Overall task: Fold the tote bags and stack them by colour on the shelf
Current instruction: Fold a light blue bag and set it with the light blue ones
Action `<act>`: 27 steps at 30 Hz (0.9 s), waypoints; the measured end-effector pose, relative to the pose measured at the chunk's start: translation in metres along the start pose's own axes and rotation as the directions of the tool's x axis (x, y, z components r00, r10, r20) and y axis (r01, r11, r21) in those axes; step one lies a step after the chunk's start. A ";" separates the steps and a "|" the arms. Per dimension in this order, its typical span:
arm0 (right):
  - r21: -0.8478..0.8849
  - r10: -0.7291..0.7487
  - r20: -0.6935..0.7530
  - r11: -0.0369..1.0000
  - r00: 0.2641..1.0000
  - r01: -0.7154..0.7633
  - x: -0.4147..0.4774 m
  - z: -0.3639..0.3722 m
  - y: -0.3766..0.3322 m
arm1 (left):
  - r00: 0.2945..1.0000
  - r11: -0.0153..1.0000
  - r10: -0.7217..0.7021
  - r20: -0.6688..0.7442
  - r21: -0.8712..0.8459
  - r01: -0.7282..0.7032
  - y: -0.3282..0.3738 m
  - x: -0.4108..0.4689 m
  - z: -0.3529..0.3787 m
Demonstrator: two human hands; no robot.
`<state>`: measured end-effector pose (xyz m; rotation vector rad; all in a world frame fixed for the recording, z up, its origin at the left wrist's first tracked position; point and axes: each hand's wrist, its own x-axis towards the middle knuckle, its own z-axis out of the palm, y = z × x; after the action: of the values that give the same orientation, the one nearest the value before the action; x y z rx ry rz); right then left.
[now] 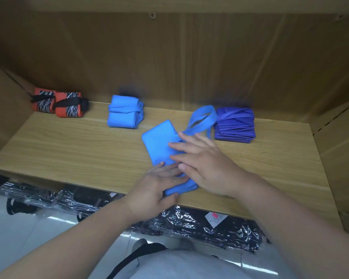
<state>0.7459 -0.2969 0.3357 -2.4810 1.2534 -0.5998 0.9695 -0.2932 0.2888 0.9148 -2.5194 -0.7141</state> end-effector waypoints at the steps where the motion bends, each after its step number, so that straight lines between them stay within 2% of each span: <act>1: -0.075 -0.036 0.062 0.996 0.997 0.041 0.009 -0.002 0.000 | 1.000 1.000 0.004 0.022 -0.015 -0.004 0.000 -0.001 -0.002; 4: -0.268 -0.009 0.253 0.960 0.967 0.079 0.032 0.000 0.006 | 0.997 0.999 0.033 0.066 -0.043 -0.030 -0.002 -0.008 -0.005; 7: -0.298 0.133 0.394 0.955 0.909 -0.011 0.036 0.010 0.021 | 0.997 0.999 0.042 0.071 -0.037 -0.039 -0.006 -0.015 -0.008; 16: -0.181 0.176 0.433 0.978 0.884 -0.106 0.040 0.014 0.030 | 0.996 0.997 0.077 0.037 -0.030 -0.075 -0.011 -0.025 -0.001; 20: 0.023 0.186 0.323 0.979 0.928 -0.204 0.028 0.021 0.026 | 0.992 0.992 0.128 -0.007 0.025 -0.127 -0.013 -0.030 -0.002; 22: 0.143 0.204 0.291 0.957 0.935 -0.254 0.018 0.022 0.023 | 0.993 0.994 0.104 -0.054 -0.035 -0.106 -0.008 -0.033 -0.007; 25: 0.377 0.263 0.270 0.856 0.926 -0.353 0.004 0.021 0.015 | 0.985 0.960 -0.146 -0.093 -0.252 0.119 0.003 -0.034 -0.022; 27: 0.555 0.325 0.313 0.700 0.893 -0.449 -0.003 0.018 0.010 | 0.957 0.912 -0.277 -0.088 -0.336 0.234 0.005 -0.029 -0.031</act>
<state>0.7467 -0.2990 0.3151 -1.6208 1.2076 -0.5291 1.0029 -0.2805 0.3120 1.1398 -2.1016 -1.0714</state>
